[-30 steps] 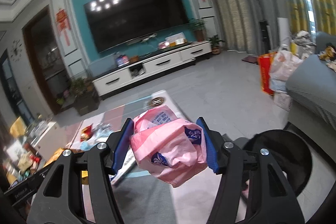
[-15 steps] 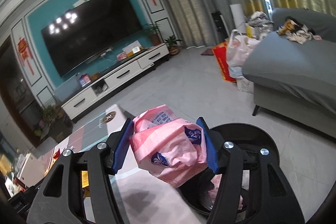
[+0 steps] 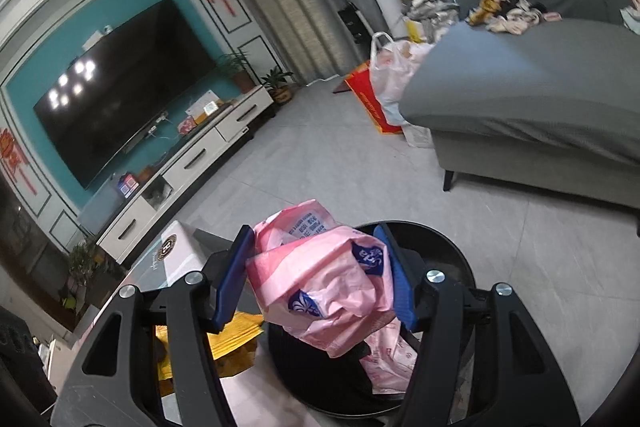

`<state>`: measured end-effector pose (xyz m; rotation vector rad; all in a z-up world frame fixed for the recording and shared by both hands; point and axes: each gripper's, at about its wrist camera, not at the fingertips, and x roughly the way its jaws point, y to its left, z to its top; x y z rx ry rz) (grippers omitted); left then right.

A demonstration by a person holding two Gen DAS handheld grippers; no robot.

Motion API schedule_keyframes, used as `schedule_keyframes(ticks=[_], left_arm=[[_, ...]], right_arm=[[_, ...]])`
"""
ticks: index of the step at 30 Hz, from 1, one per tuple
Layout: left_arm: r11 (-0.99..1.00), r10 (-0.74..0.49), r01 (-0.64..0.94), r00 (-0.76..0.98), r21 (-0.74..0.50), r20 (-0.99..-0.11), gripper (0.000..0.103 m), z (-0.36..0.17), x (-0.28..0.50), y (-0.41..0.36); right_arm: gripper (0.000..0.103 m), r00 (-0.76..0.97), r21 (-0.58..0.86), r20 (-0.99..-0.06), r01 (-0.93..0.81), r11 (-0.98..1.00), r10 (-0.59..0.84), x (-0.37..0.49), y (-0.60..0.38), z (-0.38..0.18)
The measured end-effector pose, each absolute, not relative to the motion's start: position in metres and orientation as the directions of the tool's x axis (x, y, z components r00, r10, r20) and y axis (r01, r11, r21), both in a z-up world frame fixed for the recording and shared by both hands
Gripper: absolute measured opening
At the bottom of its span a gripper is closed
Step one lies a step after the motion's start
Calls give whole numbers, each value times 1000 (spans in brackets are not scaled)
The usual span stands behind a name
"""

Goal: Collect trash
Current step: 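Open both tools to drop the yellow bag and pink bundle into the bin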

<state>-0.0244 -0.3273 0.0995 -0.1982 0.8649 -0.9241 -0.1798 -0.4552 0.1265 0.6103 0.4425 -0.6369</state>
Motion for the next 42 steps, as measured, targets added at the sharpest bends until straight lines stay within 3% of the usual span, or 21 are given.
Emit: schedule_keyframes(ticks=[13, 28, 31, 33, 35, 42], left_arm=[[555, -768, 629, 138, -544, -625, 20, 55, -24, -388], [513, -772, 632, 44, -581, -635, 20, 33, -32, -419], [518, -757, 617, 10, -592, -653, 28, 24, -30, -419], [522, -756, 606, 4, -600, -654, 48, 23, -29, -414], [534, -759, 598, 27, -598, -650, 59, 27, -27, -405], [535, -792, 612, 123, -582, -599, 92, 61, -28, -362]], right_arm=[[61, 637, 376, -634, 750, 545, -439, -187, -477, 107], [61, 607, 363, -654, 776, 516, -452, -190, -486, 103], [61, 587, 347, -676, 787, 510, -446, -185, -487, 99], [62, 573, 337, -685, 796, 503, -449, -184, -487, 97], [63, 567, 340, -691, 802, 491, -449, -184, -487, 97], [80, 568, 305, -698, 787, 537, -436, -171, -475, 103]])
